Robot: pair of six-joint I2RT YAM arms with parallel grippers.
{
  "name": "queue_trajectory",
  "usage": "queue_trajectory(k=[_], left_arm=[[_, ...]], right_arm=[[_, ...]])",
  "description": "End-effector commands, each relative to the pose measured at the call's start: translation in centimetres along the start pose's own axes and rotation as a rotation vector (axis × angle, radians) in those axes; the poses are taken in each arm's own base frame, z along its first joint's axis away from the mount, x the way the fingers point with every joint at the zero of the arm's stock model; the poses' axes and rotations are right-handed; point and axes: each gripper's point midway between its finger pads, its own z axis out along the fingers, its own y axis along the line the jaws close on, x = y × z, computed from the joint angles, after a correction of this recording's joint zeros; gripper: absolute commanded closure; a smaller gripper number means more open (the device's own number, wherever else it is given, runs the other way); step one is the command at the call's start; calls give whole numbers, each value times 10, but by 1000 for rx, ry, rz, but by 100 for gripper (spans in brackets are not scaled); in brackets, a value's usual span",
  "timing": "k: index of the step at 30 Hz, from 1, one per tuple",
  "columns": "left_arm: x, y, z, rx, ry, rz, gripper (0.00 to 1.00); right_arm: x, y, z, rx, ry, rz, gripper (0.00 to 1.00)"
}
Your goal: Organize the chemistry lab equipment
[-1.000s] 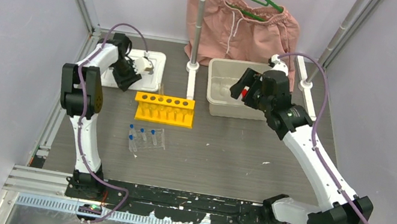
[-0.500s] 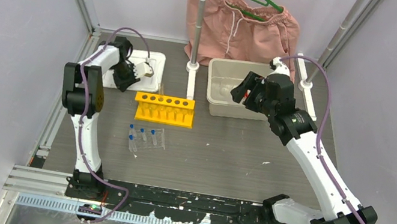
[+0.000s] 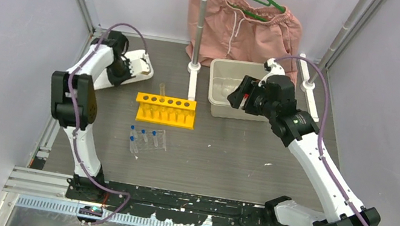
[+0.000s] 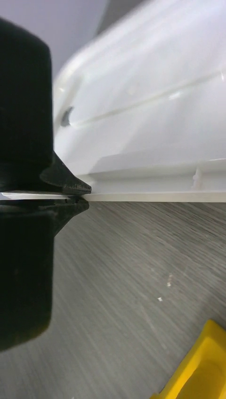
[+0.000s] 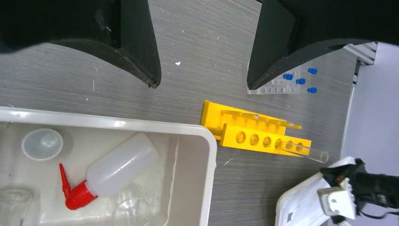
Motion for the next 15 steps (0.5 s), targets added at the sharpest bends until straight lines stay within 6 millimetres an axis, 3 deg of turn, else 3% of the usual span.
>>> queue_trajectory(k=[1,9,15], left_arm=[[-10,4,-76,-106,-70,27,100],[-21,-27,-163,-157,-145,145,100],[-44,-76,-221,-169,-234,354,100]], right_arm=[[-37,33,-15,-129,-116,-94,27],[-54,70,-22,-316,-222,-457,12],[-48,109,-26,-445,-341,-930,2]])
